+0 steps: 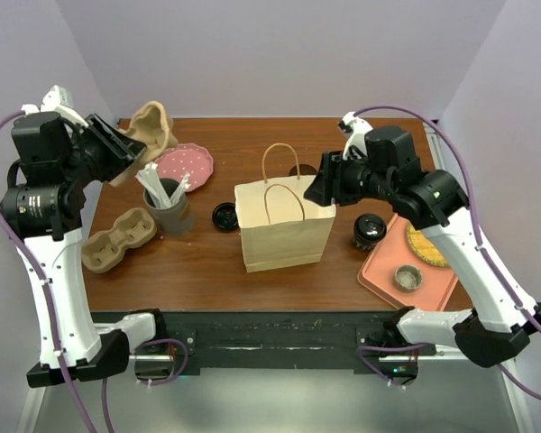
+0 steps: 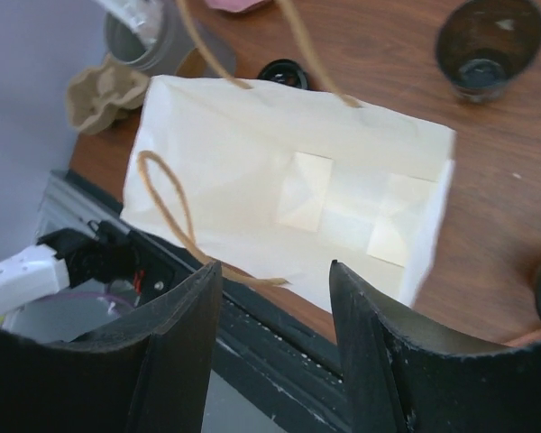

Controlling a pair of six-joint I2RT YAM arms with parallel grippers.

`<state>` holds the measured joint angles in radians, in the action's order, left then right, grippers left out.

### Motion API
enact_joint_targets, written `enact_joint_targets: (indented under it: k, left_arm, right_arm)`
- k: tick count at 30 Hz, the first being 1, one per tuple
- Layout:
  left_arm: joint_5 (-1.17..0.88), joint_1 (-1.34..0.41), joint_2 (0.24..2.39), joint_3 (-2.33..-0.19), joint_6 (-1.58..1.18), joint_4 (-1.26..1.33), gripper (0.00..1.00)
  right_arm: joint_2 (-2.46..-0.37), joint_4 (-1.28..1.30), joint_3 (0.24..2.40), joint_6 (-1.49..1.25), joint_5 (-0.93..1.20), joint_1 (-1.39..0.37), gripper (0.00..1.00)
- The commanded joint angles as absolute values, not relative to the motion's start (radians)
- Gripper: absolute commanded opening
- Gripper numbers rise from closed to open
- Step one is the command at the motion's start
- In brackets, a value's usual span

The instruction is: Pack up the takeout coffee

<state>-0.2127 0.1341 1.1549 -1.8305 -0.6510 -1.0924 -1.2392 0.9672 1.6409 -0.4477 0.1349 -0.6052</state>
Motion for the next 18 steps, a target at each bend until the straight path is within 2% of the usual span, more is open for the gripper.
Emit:
enact_joint_targets:
  k: [1,8,13,18]
  left_arm:
    - [-0.443,0.126,1.129,-1.81,-0.755,-1.143,0.34]
    - [-0.535,0.12,1.127,-1.807,-0.813,-1.146,0.34]
    - [-0.572,0.11,1.108,-1.789,-0.876,-1.091,0.33]
    - [-0.601,0.095,1.072,-1.724,-0.946,-1.031,0.32]
  right_arm:
    - [-1.189,0.71,1.573,-0.351,0.357,-0.615,0.57]
    - [-1.146,0.546,1.534,-0.224,0.448,-0.615,0.64]
    - [-1.18,0.509,1.499,-0.151,0.65,-0.618,0.66]
    - [-1.161,0.482,1.462,-0.009,0.581,-0.657,0.68]
